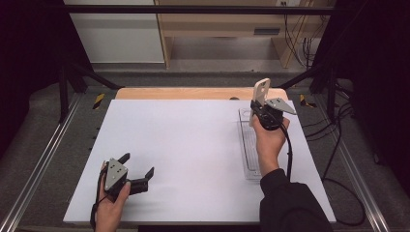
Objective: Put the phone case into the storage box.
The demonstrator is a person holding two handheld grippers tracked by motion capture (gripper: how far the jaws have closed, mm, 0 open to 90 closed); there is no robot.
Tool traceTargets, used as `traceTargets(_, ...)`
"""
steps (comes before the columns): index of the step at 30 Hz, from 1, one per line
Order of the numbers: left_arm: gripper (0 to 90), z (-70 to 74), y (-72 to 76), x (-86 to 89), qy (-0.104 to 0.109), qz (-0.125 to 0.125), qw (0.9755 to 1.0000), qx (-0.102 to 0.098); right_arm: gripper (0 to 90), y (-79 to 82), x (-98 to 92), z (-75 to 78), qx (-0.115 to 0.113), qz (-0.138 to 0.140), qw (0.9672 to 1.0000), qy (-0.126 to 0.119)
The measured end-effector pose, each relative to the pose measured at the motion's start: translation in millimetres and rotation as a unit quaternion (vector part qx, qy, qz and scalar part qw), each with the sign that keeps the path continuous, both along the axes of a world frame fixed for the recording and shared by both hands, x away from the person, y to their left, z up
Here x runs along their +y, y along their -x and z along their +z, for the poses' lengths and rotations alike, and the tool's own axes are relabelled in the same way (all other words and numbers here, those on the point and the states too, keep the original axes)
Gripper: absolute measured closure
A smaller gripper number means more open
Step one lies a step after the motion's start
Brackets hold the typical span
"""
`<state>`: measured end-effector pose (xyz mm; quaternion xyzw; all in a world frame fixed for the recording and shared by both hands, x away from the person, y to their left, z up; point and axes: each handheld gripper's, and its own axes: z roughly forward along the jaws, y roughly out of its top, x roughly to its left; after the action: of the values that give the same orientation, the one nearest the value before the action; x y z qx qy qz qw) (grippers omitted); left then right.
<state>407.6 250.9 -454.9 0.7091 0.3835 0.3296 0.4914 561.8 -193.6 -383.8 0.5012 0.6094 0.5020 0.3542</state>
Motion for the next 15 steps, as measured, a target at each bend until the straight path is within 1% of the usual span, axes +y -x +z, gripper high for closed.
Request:
traceTargets(3,2.9,0.0,0.0,-0.1,0.000,0.000,1.0000,0.000,84.9,-2.5,1.2,-2.8,0.005,-0.001,1.0000,0.004)
traceTargets(4,2.9,0.0,0.1,-0.1,0.000,0.000,1.0000,0.000,84.9,-5.3,1.8,-5.5,0.012,-0.001,0.9999,0.005)
traceTargets(15,2.8,-0.2,-0.4,-0.1,0.001,-0.001,1.0000,0.001,84.9,-12.3,4.3,-13.5,0.026,-0.001,0.9996,0.014)
